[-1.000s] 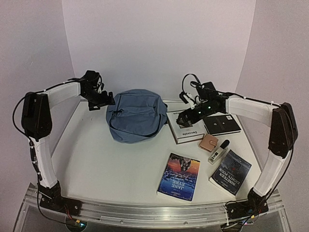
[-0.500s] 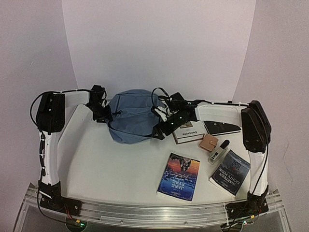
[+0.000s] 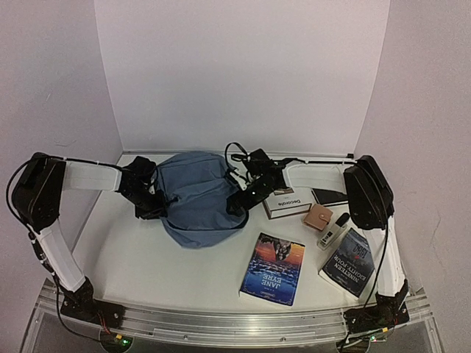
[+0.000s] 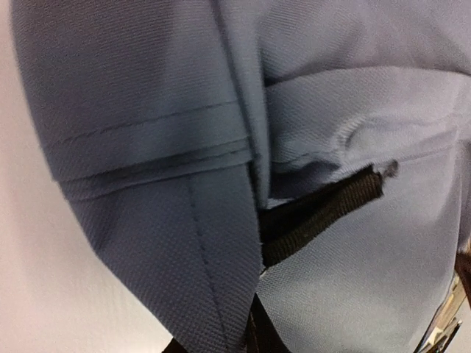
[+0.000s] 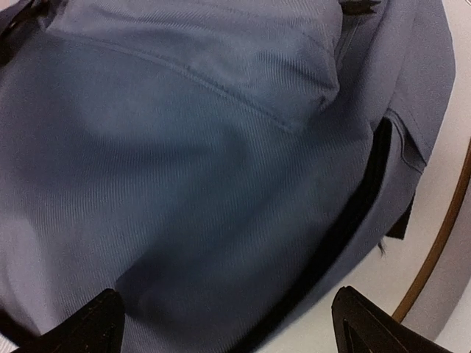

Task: Pack the student bag
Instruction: Adjust the student bag at the center of the board, then unzip the student bag at the center of the board.

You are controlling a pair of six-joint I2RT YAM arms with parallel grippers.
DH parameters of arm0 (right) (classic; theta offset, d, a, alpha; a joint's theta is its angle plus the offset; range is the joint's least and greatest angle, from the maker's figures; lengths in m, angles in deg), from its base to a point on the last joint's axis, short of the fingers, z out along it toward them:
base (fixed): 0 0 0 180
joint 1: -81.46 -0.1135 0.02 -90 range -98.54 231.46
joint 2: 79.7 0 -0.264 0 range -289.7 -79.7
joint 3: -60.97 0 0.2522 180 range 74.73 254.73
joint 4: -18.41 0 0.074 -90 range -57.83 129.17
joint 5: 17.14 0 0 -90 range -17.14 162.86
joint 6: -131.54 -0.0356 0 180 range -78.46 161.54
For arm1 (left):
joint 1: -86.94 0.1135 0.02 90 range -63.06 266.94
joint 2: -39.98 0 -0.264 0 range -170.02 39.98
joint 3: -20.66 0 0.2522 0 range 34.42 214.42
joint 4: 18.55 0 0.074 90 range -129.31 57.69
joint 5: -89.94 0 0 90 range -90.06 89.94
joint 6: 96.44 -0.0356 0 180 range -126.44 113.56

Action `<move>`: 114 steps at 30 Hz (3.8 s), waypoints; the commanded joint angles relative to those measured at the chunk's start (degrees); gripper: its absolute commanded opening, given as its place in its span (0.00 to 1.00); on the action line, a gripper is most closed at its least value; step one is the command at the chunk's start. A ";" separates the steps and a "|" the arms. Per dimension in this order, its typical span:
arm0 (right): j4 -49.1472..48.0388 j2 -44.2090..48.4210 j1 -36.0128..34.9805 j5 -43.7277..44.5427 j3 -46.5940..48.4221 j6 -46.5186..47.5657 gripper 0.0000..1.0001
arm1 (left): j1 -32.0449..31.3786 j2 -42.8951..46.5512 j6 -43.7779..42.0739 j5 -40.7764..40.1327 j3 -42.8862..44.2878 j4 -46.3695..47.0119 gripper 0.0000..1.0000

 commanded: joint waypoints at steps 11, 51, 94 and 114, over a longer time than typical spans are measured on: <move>0.75 7.69 -2.50 -8.07 2.06 1.24 0.98 | -3.95 32.69 11.41 -4.26 -15.54 2.54 0.76; -9.78 -24.29 -11.36 -16.36 34.26 -24.69 0.70 | 6.39 10.53 14.23 4.58 -14.02 16.48 0.55; -10.67 -5.87 -9.85 -24.80 16.90 -14.63 0.00 | 8.66 5.61 14.91 2.40 -13.68 14.84 0.00; -7.96 -0.77 -6.73 -23.02 12.88 -5.75 0.00 | 9.86 6.46 14.67 1.61 -15.72 14.80 0.00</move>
